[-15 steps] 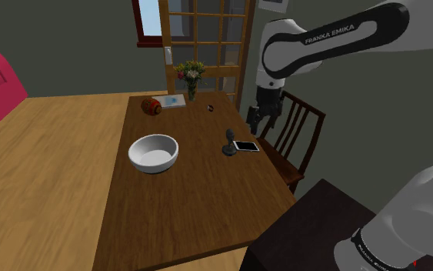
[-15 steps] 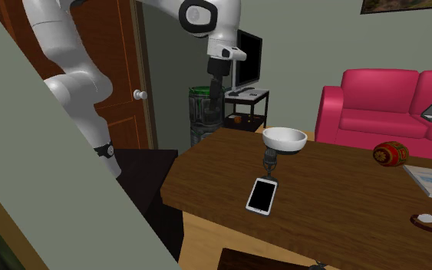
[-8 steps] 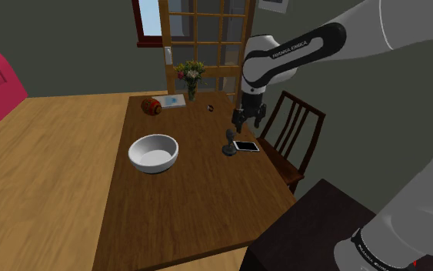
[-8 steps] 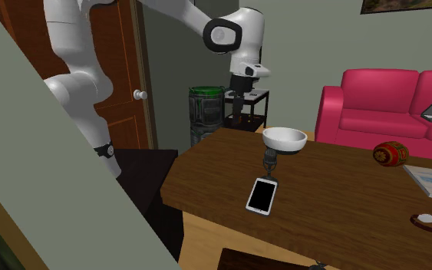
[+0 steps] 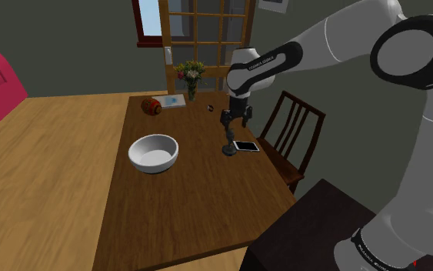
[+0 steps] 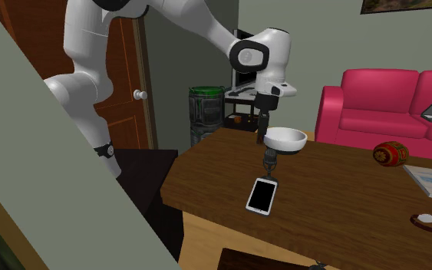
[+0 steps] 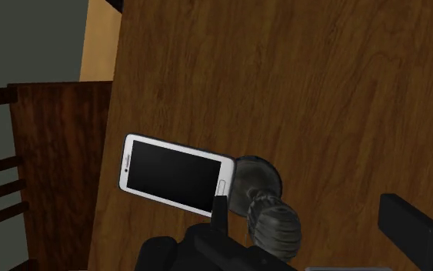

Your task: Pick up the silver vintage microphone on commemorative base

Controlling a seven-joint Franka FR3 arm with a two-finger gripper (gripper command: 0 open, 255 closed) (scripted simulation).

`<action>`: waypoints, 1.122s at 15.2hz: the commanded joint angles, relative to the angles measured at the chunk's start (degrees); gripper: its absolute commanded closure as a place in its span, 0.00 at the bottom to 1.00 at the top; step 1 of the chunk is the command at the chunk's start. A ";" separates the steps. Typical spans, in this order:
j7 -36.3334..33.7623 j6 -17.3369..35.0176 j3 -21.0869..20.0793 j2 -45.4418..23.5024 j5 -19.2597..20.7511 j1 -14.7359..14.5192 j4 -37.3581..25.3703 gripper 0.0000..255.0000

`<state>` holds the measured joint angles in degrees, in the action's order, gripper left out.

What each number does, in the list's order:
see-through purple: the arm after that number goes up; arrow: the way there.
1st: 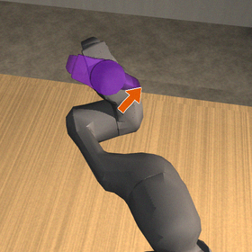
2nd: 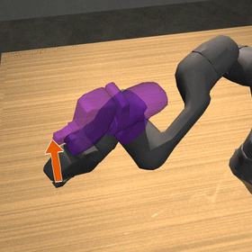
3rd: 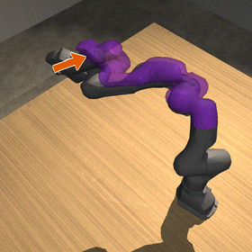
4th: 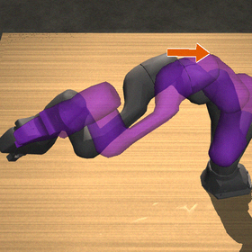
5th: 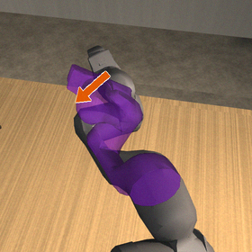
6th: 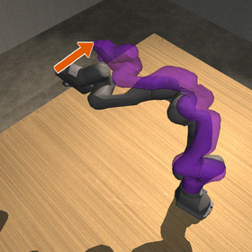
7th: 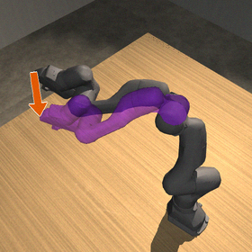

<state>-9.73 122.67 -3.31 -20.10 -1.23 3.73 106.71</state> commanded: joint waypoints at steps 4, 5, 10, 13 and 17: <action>-1.03 2.20 0.61 -6.59 0.39 0.04 -5.03 0.00; -1.02 2.80 0.62 -7.02 0.40 0.03 -4.86 0.00; -0.99 5.48 0.67 -9.08 0.45 -0.01 -4.24 0.00; -0.89 5.53 0.69 -9.05 0.45 0.06 -4.16 1.00; -0.87 5.54 0.69 -9.06 0.45 0.08 -4.16 1.00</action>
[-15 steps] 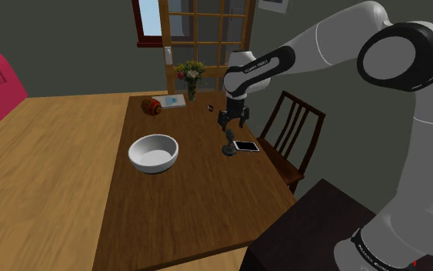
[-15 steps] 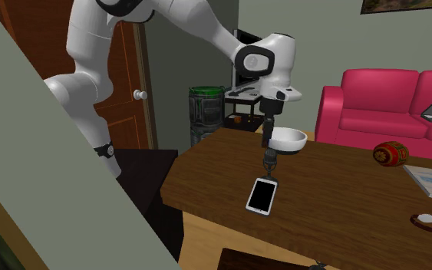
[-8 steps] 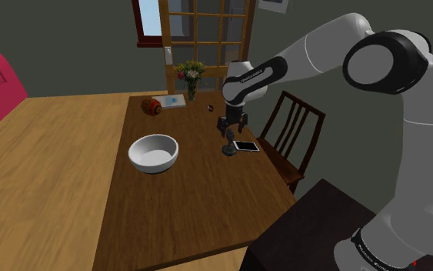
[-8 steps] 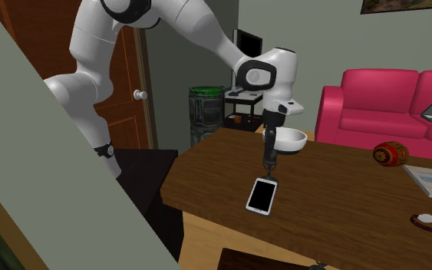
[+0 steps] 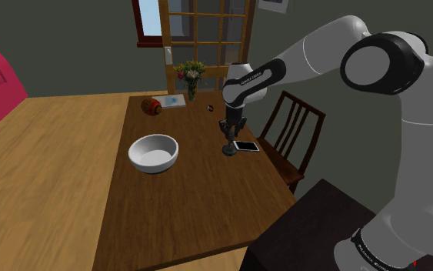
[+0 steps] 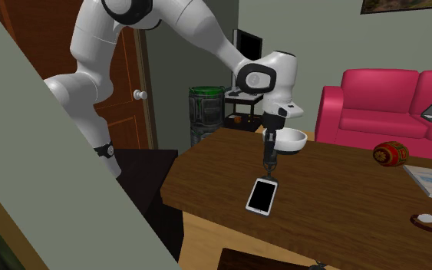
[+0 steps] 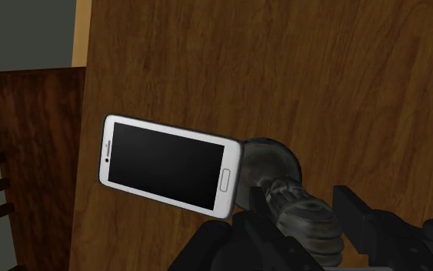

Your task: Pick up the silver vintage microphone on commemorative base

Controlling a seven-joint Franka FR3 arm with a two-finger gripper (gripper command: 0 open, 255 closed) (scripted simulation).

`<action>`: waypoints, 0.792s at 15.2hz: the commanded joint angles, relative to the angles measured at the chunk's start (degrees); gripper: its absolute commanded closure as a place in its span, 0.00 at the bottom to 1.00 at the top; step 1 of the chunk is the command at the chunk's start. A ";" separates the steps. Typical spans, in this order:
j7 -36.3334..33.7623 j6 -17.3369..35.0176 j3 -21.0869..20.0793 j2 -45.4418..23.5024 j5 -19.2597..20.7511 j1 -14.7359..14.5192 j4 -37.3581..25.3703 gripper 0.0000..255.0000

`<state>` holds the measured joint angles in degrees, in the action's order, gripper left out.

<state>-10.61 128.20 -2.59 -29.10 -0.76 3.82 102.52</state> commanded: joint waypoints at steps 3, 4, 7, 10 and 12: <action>-0.01 -0.01 -0.03 -0.10 -0.01 -0.04 -0.03 1.00; -0.11 -0.05 -0.06 -0.09 -0.01 -0.11 -0.06 1.00; -0.13 -1.78 -0.08 1.30 -0.05 -0.08 -0.41 1.00; -0.15 -3.58 -0.11 2.59 -0.08 -0.06 -0.91 1.00; -0.17 -4.79 -0.12 3.41 -0.11 -0.04 -1.30 1.00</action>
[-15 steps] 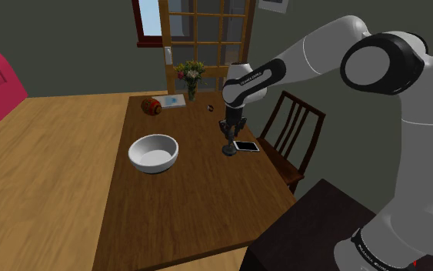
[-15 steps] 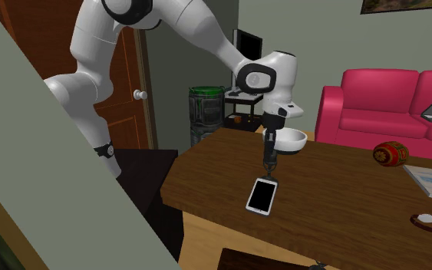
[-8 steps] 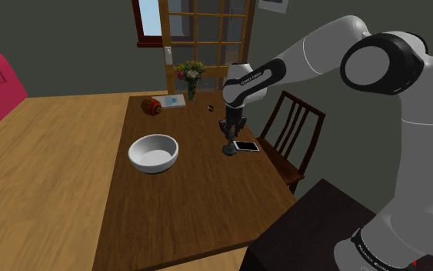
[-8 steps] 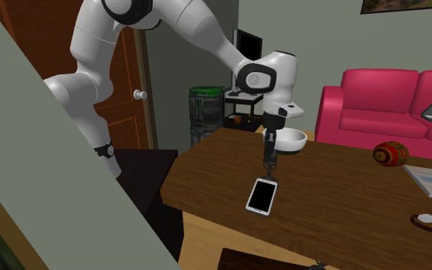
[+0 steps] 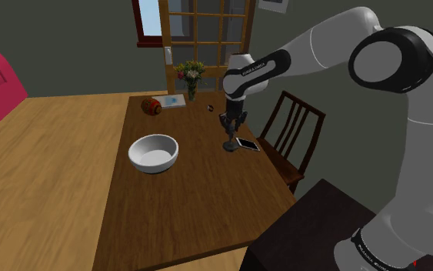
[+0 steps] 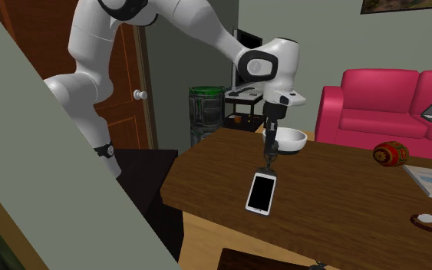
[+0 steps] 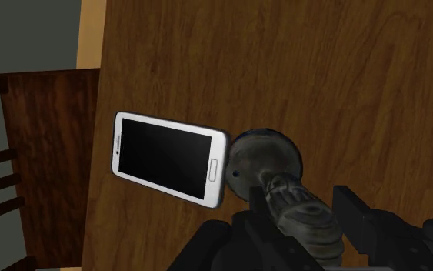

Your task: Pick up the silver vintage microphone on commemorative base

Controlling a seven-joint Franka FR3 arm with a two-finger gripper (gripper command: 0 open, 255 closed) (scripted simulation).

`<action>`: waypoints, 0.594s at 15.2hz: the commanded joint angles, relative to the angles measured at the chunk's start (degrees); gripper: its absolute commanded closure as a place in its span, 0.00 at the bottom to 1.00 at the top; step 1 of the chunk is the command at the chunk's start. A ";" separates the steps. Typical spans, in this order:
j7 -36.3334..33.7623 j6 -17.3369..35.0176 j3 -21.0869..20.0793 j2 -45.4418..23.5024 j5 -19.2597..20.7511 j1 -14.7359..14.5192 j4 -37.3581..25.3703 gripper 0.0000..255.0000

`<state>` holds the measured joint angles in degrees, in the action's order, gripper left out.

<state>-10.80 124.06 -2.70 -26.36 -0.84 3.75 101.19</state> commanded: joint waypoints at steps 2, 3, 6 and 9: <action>0.00 -1.88 -0.02 1.46 -0.05 0.05 -0.42 1.00; 0.00 -2.50 -0.03 1.84 -0.06 0.05 -0.66 1.00; -0.03 -4.39 -0.05 2.92 -0.09 0.07 -1.46 1.00; -0.04 -5.12 -0.05 3.32 -0.10 0.08 -1.79 1.00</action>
